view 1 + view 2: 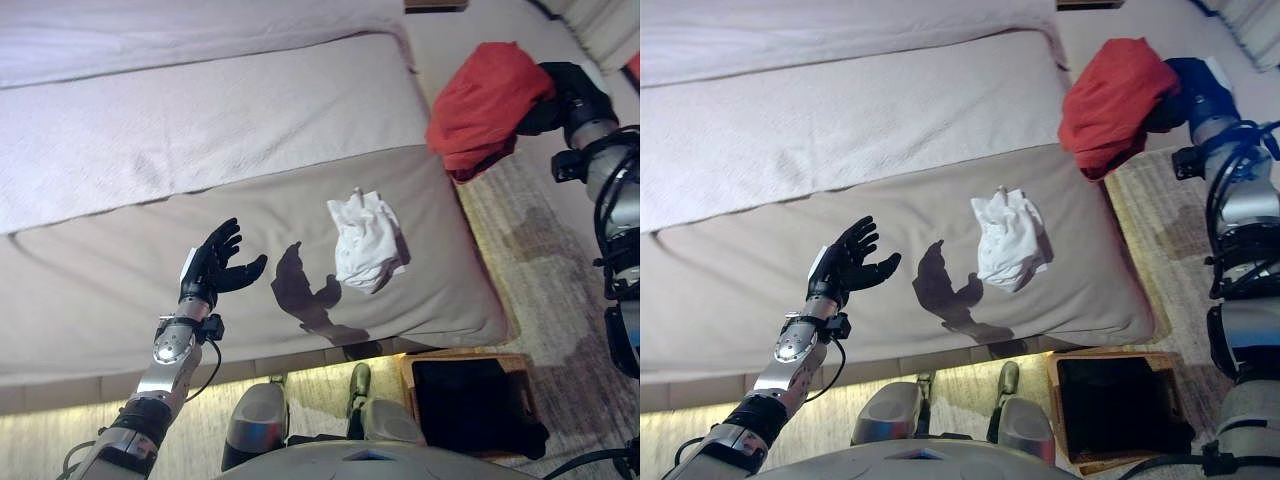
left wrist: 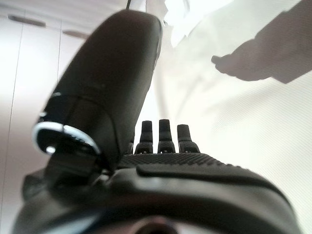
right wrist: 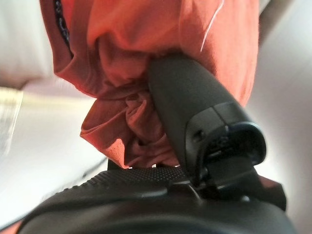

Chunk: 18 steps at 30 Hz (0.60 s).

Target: Pick up the clothes from the bed and place them into the basket

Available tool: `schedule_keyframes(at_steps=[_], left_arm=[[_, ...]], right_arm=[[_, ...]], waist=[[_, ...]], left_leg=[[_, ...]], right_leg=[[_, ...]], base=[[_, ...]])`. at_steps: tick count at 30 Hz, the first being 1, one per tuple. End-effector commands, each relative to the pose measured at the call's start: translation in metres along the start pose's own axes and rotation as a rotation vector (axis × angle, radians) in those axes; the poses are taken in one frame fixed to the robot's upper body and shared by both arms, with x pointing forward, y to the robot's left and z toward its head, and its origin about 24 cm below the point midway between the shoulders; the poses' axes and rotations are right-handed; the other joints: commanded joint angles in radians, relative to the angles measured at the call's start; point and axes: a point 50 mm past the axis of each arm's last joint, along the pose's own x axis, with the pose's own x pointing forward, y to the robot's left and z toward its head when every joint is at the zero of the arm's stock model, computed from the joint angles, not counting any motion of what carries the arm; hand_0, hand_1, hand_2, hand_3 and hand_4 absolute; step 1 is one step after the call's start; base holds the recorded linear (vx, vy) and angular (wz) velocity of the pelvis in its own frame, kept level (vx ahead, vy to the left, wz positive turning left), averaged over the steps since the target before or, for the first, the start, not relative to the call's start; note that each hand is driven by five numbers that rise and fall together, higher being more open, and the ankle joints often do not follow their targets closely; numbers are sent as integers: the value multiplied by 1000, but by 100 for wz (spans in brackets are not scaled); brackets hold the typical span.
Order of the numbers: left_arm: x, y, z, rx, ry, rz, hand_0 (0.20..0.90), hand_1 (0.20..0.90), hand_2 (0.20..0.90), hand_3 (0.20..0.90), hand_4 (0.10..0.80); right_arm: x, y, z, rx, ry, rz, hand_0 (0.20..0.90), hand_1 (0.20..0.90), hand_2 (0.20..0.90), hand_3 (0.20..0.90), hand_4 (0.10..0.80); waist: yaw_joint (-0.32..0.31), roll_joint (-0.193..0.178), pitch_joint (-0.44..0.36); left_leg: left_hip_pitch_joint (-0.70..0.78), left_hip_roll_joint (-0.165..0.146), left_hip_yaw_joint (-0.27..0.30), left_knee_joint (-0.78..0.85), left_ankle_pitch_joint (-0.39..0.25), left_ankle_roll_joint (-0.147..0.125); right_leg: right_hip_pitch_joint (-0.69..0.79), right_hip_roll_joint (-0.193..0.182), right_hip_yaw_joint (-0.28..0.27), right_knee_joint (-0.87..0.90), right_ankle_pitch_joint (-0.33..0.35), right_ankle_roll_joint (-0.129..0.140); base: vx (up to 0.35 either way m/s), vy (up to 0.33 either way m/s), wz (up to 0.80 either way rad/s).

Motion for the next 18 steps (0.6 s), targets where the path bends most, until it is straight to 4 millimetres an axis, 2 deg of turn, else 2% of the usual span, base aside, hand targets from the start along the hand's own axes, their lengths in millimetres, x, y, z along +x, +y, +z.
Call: schedule_keyframes(at_steps=[1,5,10,11,13,18], left_arm=[[-5,-7,-1,-25,-61,-22,900,900,900,900,800],[0,-7,1,-18,-67,-35,900,900,900,900,800],[1,-12,2,61,-83,-100,900,900,900,900,800],[1,-12,3,66,-86,-102,900,900,900,900,800],[3,-15,7,93,-103,-123,900,900,900,900,800],[9,-20,16,87,-129,-133,900,900,900,900,800]], right_arm=[[-11,-26,9,-76,-67,-34,300,300,300,200,100],[-31,-29,-20,-81,8,-18,300,300,300,200,100],[-54,-14,-61,-96,118,9,300,300,300,200,100],[-56,-13,-64,-101,123,12,300,300,300,200,100],[-70,-2,-86,-106,187,25,300,300,300,200,100],[-99,8,-126,-127,299,47,300,300,300,200,100]], waist=[[-57,6,-198],[-118,3,-215],[-175,15,-224],[-179,17,-224],[-211,29,-222],[-254,45,-227]], left_leg=[[-30,20,37,79,-173,16],[-8,38,87,62,-178,11],[13,47,131,31,-171,7],[15,47,135,28,-171,7],[25,51,159,12,-169,5],[37,54,204,2,-173,5]], right_leg=[[-69,50,13,97,-57,-13],[-74,60,58,76,-43,-3],[-82,74,108,49,-22,4],[-83,75,112,47,-20,5],[-92,83,138,31,-5,11],[-108,99,178,21,5,14]], base=[[-5,-33,-31],[-22,-52,-39],[-22,-39,-36],[-26,-32,-40],[-41,-45,-31],[-30,-43,-33]])
